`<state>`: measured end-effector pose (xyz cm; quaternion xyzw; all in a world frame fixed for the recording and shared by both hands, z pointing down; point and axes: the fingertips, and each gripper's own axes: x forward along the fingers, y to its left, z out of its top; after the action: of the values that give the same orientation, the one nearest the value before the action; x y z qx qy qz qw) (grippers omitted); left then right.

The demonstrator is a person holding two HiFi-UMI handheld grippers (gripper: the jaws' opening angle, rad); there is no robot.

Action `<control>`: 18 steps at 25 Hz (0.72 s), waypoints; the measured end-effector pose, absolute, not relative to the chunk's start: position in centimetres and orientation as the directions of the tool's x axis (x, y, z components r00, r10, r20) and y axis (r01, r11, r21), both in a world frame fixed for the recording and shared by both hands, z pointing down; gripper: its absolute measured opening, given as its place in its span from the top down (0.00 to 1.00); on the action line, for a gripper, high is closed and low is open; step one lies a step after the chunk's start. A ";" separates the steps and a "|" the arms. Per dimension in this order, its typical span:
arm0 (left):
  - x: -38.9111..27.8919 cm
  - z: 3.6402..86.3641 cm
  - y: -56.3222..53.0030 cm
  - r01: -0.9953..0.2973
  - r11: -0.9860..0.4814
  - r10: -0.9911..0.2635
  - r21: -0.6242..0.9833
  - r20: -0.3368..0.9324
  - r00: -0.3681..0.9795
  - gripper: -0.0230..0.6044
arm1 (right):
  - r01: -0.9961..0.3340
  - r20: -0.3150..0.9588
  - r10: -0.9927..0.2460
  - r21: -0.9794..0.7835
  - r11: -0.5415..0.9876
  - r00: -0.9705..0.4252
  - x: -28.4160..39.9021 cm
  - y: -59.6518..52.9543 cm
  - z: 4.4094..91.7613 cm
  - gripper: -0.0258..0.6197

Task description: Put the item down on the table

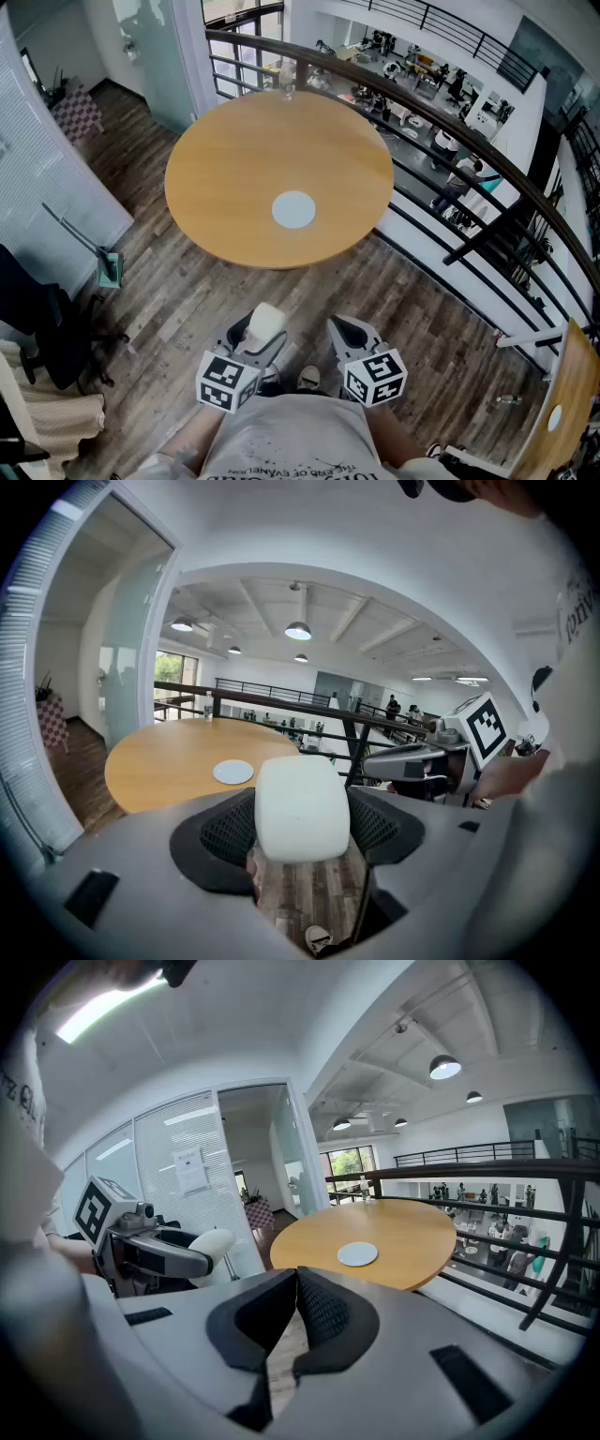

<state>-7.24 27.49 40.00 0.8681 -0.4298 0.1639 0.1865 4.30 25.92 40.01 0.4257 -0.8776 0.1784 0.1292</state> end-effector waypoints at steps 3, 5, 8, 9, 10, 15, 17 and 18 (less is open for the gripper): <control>-7.1 39.8 27.5 -0.808 -0.560 -0.686 0.184 0.444 0.576 0.46 | -0.787 0.381 -0.694 -0.201 0.583 -0.611 4.2 25.9 40.1 0.92; -7.1 39.6 27.6 -0.809 -0.559 -0.688 0.183 0.442 0.576 0.46 | -0.785 0.382 -0.690 -0.202 0.586 -0.614 4.2 26.0 40.0 0.92; -7.0 39.3 27.8 -0.810 -0.559 -0.691 0.180 0.439 0.574 0.46 | -0.780 0.384 -0.685 -0.205 0.591 -0.619 4.1 26.2 40.0 0.92; -7.0 39.2 27.9 -0.810 -0.559 -0.691 0.179 0.439 0.574 0.46 | -0.779 0.384 -0.684 -0.205 0.592 -0.620 4.1 26.3 40.0 0.92; -6.9 39.3 27.9 -0.809 -0.560 -0.691 0.178 0.438 0.575 0.46 | -0.780 0.383 -0.685 -0.206 0.591 -0.620 4.1 26.3 40.1 0.92; -7.1 39.3 28.2 -0.804 -0.566 -0.687 0.181 0.435 0.581 0.46 | -0.810 0.370 -0.722 -0.208 0.549 -0.584 4.5 26.2 40.4 0.92; -7.2 39.3 28.4 -0.801 -0.570 -0.685 0.183 0.433 0.586 0.46 | -0.813 0.367 -0.727 -0.205 0.545 -0.580 4.4 26.3 40.4 0.92; -7.3 39.2 28.4 -0.799 -0.572 -0.684 0.183 0.432 0.588 0.46 | -0.814 0.366 -0.728 -0.204 0.544 -0.579 4.4 26.4 40.3 0.92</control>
<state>-7.31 28.44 39.19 0.8723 -0.4251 0.1587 0.1822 4.36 26.43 40.32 0.4428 -0.8706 0.1779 0.1199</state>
